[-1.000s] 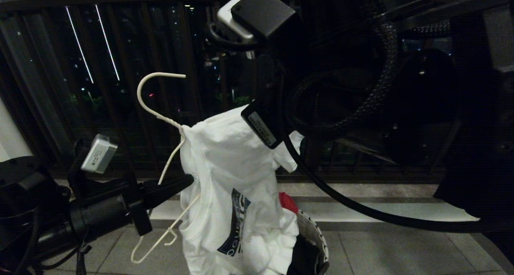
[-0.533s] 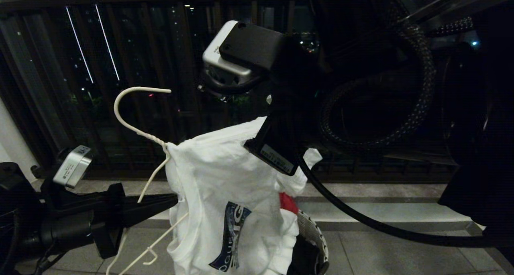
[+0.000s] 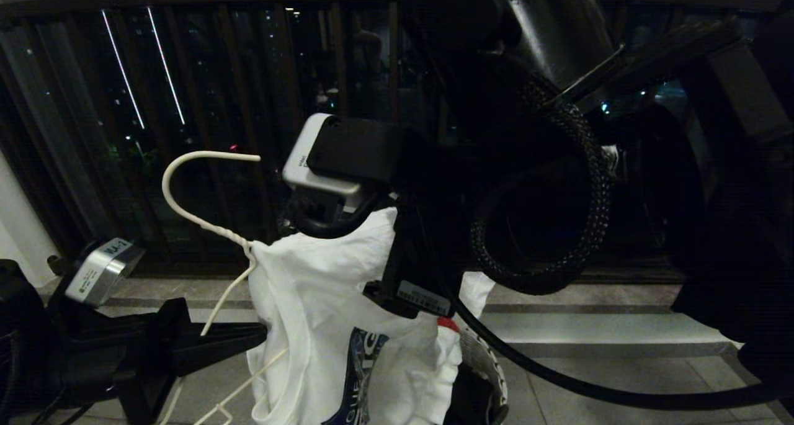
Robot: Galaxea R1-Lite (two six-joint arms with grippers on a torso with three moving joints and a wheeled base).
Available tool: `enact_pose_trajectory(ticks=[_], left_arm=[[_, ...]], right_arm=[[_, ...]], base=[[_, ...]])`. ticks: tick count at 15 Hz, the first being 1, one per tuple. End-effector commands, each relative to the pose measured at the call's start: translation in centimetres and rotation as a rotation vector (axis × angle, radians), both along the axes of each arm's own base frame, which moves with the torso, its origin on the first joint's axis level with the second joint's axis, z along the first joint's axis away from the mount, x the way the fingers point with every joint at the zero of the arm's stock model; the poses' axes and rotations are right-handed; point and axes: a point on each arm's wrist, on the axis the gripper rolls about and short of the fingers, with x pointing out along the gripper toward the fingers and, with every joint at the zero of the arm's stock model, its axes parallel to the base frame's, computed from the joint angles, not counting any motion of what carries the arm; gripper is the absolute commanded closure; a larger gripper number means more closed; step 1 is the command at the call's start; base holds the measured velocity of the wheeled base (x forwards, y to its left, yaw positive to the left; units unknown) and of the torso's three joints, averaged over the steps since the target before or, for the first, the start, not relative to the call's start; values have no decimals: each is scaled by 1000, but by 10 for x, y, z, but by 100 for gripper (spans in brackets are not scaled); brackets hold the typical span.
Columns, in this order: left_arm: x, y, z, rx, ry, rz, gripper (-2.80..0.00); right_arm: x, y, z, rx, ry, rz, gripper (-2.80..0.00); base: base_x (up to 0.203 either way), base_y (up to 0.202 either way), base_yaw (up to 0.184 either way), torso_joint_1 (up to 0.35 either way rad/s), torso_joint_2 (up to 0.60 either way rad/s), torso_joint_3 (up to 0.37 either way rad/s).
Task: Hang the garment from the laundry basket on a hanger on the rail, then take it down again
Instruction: Hang the clothes on the clothes rack
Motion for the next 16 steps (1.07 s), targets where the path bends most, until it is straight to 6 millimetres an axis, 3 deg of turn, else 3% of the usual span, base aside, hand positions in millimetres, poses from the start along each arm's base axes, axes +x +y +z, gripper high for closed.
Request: enact_pose_trajectory(ticks=[1,3,9,16], left_arm=[[-6,0,3,-2,-18,-46,0],[-10,-2,4,-2,-24,-59,0],[-11,-8,5,-3,-24,-102,0],[-11,-10,8,-5,-32,-106,0]], right_arm=[[0,-2,5,3,7,27,-280],[4,-9,12,-1,30,58,-280],[10,-6,2,-64,66,155,-280],[22,-10,1,17,151,241,-280]], base=[[0,0,0,0,0,0],[0,0,0,0,0,0],[0,0,0,0,0,0],[0,0,0,0,0,0]])
